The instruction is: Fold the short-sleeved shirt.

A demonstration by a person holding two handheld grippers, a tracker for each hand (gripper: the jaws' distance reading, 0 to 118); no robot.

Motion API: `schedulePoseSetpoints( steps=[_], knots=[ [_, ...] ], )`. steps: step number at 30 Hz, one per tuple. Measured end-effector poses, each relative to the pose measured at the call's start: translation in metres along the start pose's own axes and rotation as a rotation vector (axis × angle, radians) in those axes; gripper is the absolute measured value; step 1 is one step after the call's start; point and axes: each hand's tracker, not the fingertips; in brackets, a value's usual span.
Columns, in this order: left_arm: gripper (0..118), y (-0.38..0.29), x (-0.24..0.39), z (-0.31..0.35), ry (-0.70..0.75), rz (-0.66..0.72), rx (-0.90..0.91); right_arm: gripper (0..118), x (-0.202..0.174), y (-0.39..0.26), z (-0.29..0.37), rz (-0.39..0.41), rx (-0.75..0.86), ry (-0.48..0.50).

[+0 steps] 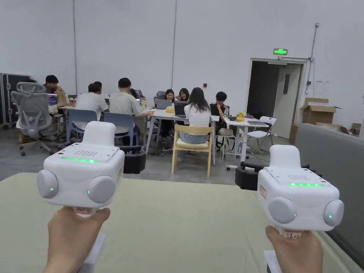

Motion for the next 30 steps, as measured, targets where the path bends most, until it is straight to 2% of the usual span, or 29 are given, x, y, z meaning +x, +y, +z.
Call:
schedulePoseSetpoints(
  steps=[14,16,23,30],
  knots=[
    [118,-0.011,0.004,-0.005,-0.005,0.014,-0.026,118,0.008,-0.008,-0.001,0.004,-0.006,0.001],
    [118,-0.01,0.007,-0.005,-0.001,0.014,-0.031,118,0.007,-0.007,-0.002,-0.02,-0.002,0.023],
    [118,-0.009,0.012,0.002,-0.017,0.002,-0.01,118,0.0,-0.013,0.0,0.057,0.009,0.025],
    [118,-0.007,0.003,0.02,0.001,0.003,0.043,118,0.006,-0.021,0.005,0.064,0.02,0.008]
  ],
)
